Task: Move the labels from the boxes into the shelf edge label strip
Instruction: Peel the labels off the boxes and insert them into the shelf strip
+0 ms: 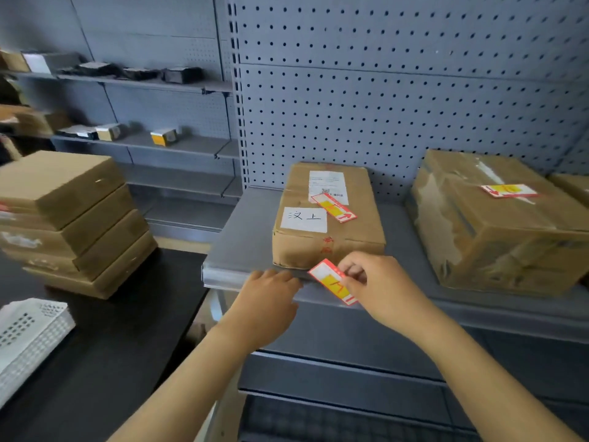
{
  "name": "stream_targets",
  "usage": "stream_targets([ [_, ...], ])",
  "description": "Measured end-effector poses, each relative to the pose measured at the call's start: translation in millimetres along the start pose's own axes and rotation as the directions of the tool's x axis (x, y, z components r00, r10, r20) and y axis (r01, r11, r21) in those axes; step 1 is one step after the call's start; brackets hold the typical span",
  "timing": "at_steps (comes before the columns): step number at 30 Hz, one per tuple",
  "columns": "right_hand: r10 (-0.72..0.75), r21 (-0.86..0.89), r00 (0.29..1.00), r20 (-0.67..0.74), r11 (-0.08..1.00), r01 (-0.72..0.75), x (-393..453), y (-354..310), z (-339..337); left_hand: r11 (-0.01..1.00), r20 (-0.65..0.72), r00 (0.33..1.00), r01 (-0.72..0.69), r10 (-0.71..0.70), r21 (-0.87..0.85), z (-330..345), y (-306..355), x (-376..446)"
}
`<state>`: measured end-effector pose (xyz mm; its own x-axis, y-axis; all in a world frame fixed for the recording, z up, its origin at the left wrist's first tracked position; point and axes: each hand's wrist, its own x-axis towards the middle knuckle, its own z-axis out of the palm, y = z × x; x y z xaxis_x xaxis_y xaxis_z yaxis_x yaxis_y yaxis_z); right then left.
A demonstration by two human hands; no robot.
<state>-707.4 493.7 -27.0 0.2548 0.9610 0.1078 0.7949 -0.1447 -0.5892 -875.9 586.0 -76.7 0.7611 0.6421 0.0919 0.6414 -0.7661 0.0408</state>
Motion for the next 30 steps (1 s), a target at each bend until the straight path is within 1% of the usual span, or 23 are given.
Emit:
stream_targets([
  [4, 0.039, 0.003, 0.998, -0.057, 0.999, -0.039, 2, -10, 10, 0.995, -0.051, 0.994, -0.102, 0.101, -0.014, 3, -9, 4],
  [10, 0.066, 0.011, 0.990, -0.125, 0.998, -0.066, 7, -8, 20, 0.984, -0.106, 0.978, -0.180, 0.177, -0.016, 5, -10, 9],
  [13, 0.070, 0.058, 0.988, -0.139, 0.996, -0.062, 10, -6, 24, 0.983, -0.112, 0.978, -0.181, 0.175, -0.043, 5, -9, 11],
  [16, 0.063, 0.063, 0.986, -0.152, 0.997, -0.054, 16, -5, 26, 0.980, -0.095, 0.984, -0.163, 0.153, -0.111, 2, -8, 13],
  [19, 0.043, 0.069, 0.982, -0.184, 0.997, -0.031, 22, -4, 28, 0.985, -0.036, 0.991, -0.131, 0.127, -0.113, 2, -7, 12],
  [21, 0.027, 0.057, 0.985, -0.168, 0.998, -0.018, 24, -3, 30, 0.987, -0.019, 0.992, -0.124, 0.123, -0.103, 3, -7, 12],
  [25, -0.002, -0.005, 0.999, -0.052, 1.000, 0.001, 24, 0, 37, 0.981, -0.024, 0.990, -0.140, 0.138, -0.137, 3, -8, 11],
  [30, -0.058, -0.114, 0.998, -0.038, 0.992, 0.053, 26, 0, 43, 0.985, -0.044, 0.990, -0.139, 0.135, -0.105, 1, -5, 8],
])
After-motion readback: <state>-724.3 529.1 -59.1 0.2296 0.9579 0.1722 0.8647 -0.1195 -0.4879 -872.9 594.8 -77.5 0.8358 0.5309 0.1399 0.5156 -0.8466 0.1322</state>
